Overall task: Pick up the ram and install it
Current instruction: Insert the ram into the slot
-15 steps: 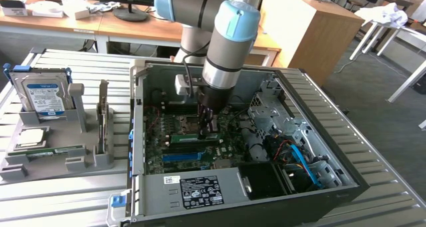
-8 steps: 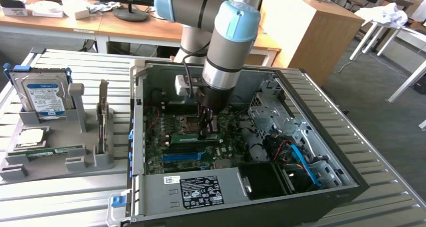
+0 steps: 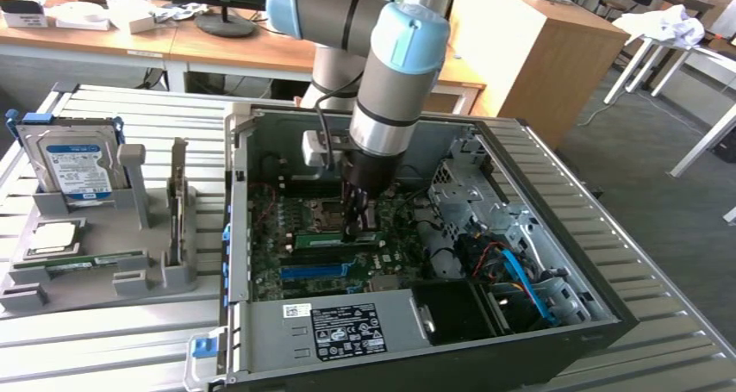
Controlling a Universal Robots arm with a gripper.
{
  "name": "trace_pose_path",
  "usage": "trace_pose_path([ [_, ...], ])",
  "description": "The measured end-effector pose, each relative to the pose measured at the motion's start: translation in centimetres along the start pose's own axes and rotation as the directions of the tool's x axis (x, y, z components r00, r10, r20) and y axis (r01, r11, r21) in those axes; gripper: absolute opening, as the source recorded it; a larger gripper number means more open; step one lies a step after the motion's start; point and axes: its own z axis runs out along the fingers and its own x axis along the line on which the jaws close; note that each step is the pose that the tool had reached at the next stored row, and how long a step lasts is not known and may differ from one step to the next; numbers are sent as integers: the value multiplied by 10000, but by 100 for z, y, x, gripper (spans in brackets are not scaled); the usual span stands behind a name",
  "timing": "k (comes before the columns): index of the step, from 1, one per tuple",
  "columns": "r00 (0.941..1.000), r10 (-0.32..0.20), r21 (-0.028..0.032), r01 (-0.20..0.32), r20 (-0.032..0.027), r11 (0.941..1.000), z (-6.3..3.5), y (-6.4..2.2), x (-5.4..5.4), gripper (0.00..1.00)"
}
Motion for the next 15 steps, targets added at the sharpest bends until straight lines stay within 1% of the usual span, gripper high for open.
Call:
trace_pose_path([
  [15, 10000, 2, 0, -2, 0, 10000, 24, 9, -1, 13],
])
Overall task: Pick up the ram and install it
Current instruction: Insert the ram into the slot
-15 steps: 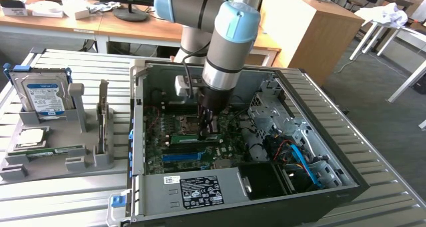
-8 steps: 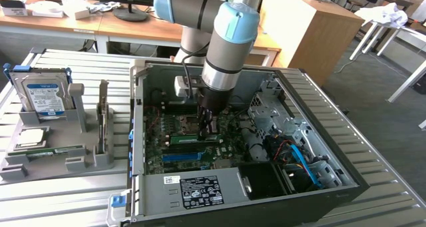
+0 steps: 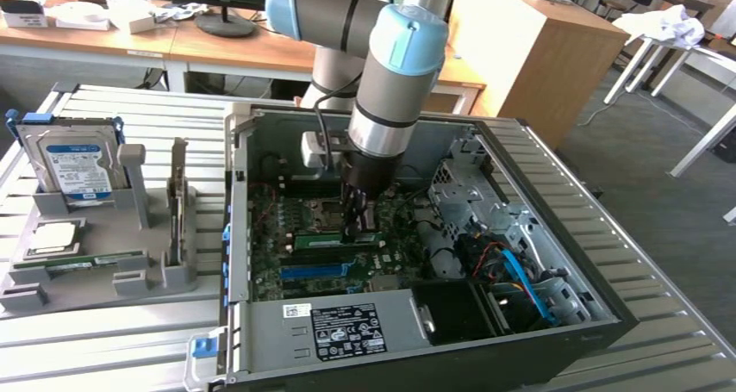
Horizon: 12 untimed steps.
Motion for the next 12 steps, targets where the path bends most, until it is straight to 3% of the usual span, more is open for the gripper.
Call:
trace_pose_path([
  [12, 10000, 0, 0, 0, 1, 10000, 17, -1, 0, 13],
])
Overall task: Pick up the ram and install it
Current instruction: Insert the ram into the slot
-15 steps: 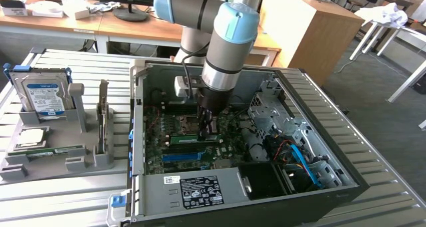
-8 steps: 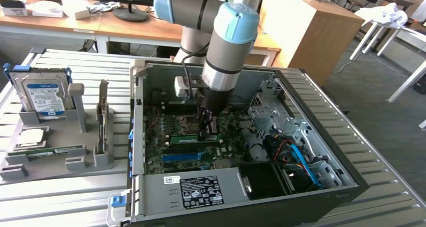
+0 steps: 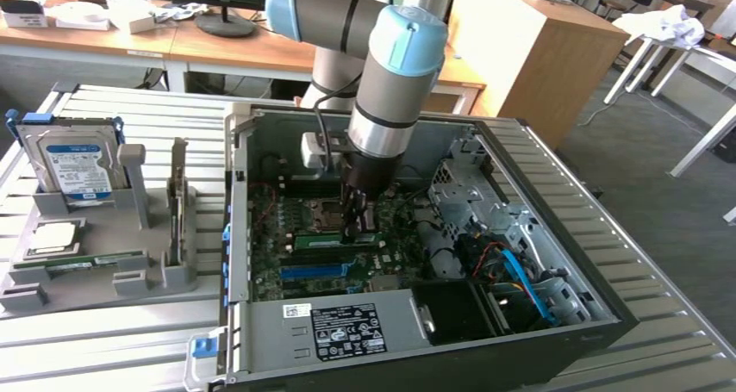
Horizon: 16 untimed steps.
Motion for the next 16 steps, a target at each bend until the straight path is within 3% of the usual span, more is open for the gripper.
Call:
trace_pose_path([
  [16, 10000, 20, -5, -20, 22, 10000, 3, -14, 1, 13],
])
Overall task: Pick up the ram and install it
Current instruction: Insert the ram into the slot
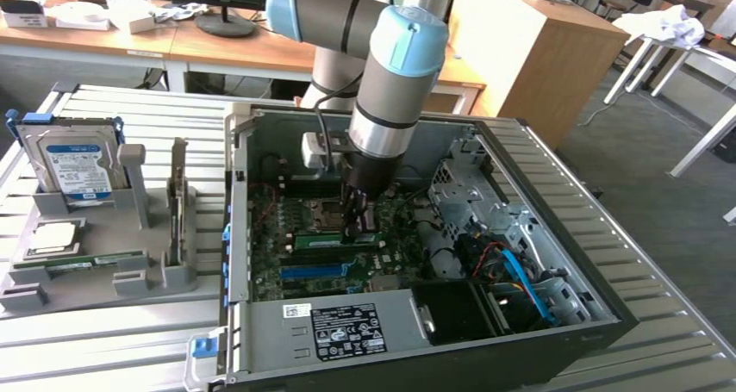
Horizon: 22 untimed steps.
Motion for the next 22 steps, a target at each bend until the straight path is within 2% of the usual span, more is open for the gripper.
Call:
trace_pose_path([
  [2, 10000, 2, -4, -2, 8, 10000, 2, -7, -1, 13],
  [4, 10000, 4, 9, -4, 52, 10000, 16, -16, -6, 13],
  [7, 10000, 25, -5, -25, 20, 10000, 5, -14, -1, 13],
  [12, 10000, 39, -7, -39, 23, 10000, 5, -14, -1, 13],
  [19, 10000, 39, -2, -39, 37, 10000, -132, -7, 2, 13],
  [22, 10000, 39, -1, -39, 50, 10000, -132, -5, 1, 13],
])
